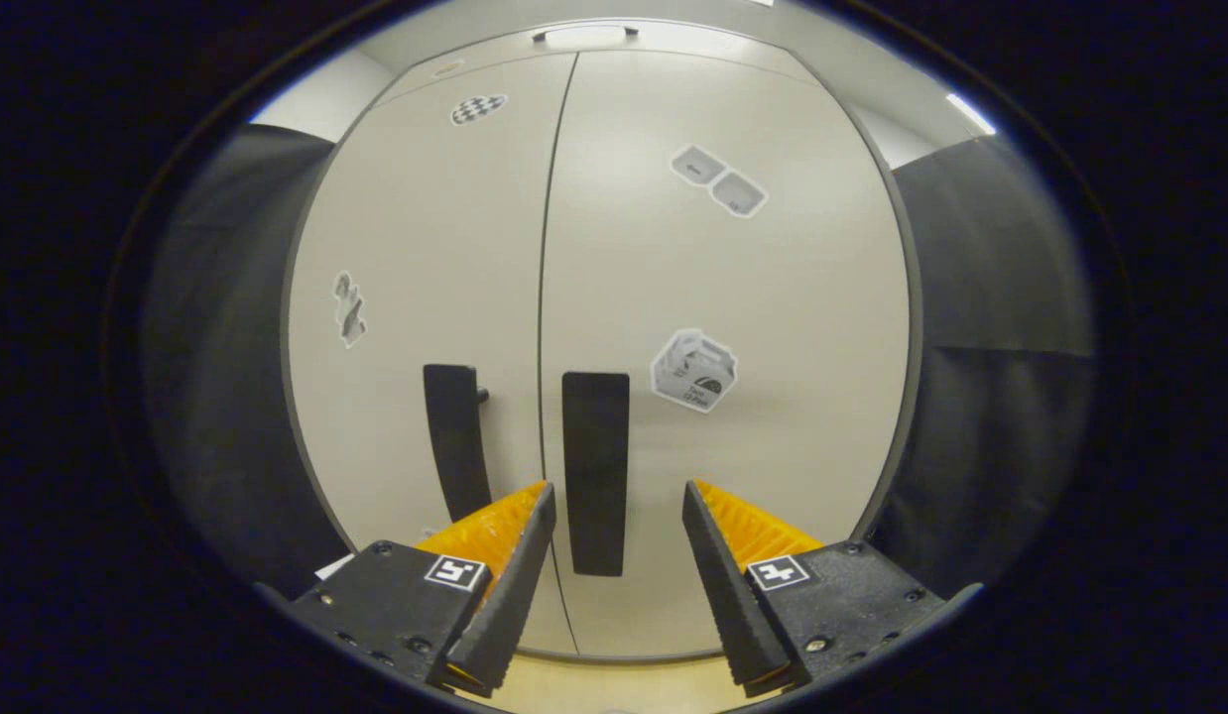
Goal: Open the right door of the double-door shoe cabinet with the right hand, and open the left door with the left hand.
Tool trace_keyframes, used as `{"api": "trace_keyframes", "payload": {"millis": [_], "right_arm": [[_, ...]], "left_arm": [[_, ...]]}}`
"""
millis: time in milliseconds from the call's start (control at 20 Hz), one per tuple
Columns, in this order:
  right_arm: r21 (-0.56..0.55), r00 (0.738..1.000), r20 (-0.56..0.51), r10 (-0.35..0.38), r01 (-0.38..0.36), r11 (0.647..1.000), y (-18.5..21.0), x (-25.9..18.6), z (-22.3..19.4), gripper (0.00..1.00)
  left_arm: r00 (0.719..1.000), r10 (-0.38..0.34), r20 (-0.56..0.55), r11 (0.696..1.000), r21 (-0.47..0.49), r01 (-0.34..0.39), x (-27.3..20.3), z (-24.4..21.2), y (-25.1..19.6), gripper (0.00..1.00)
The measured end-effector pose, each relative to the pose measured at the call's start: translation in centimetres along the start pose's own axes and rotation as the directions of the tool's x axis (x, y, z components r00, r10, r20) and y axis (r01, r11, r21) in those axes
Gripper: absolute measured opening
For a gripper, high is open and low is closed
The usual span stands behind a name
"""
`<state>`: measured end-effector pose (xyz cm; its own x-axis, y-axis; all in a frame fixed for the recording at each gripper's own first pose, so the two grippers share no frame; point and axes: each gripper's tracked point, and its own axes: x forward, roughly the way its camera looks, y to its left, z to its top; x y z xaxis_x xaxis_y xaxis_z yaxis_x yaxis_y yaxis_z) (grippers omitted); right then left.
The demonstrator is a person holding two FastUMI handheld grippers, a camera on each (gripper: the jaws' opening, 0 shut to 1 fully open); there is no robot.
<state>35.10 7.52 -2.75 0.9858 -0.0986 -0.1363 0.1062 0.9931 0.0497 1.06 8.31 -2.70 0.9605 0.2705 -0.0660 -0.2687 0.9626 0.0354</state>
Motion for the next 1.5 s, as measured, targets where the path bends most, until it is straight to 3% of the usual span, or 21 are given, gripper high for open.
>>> {"api": "trace_keyframes", "payload": {"millis": [250,400,550,1000,1500], "right_arm": [[0.018,1.0,-0.021,0.001,-0.001,1.0,0.7,1.4,-0.7,0.69],[0.038,1.0,-0.022,-0.003,0.004,0.999,0.8,1.9,-0.8,0.5],[0.023,1.0,-0.028,-0.004,0.005,1.0,1.0,2.6,-0.9,0.38],[0.013,0.999,-0.04,0.02,-0.019,1.0,0.9,1.4,-1.1,0.27],[0.006,0.998,-0.03,0.048,-0.048,0.999,-1.5,-5.4,-2.2,0.24]], "left_arm": [[1.0,0.017,-0.01,1.0,-0.001,-0.017,0.4,-0.2,0.0,0.96],[1.0,0.022,-0.007,1.0,-0.002,-0.022,0.4,-0.1,0.1,0.96],[1.0,0.025,-0.002,1.0,-0.008,-0.025,0.3,-0.2,0.3,0.96],[1.0,0.003,0.008,1.0,-0.024,-0.003,-0.4,-0.1,0.7,0.96],[0.997,-0.078,0.02,0.997,-0.026,0.079,-2.2,-0.2,0.0,0.96]]}}
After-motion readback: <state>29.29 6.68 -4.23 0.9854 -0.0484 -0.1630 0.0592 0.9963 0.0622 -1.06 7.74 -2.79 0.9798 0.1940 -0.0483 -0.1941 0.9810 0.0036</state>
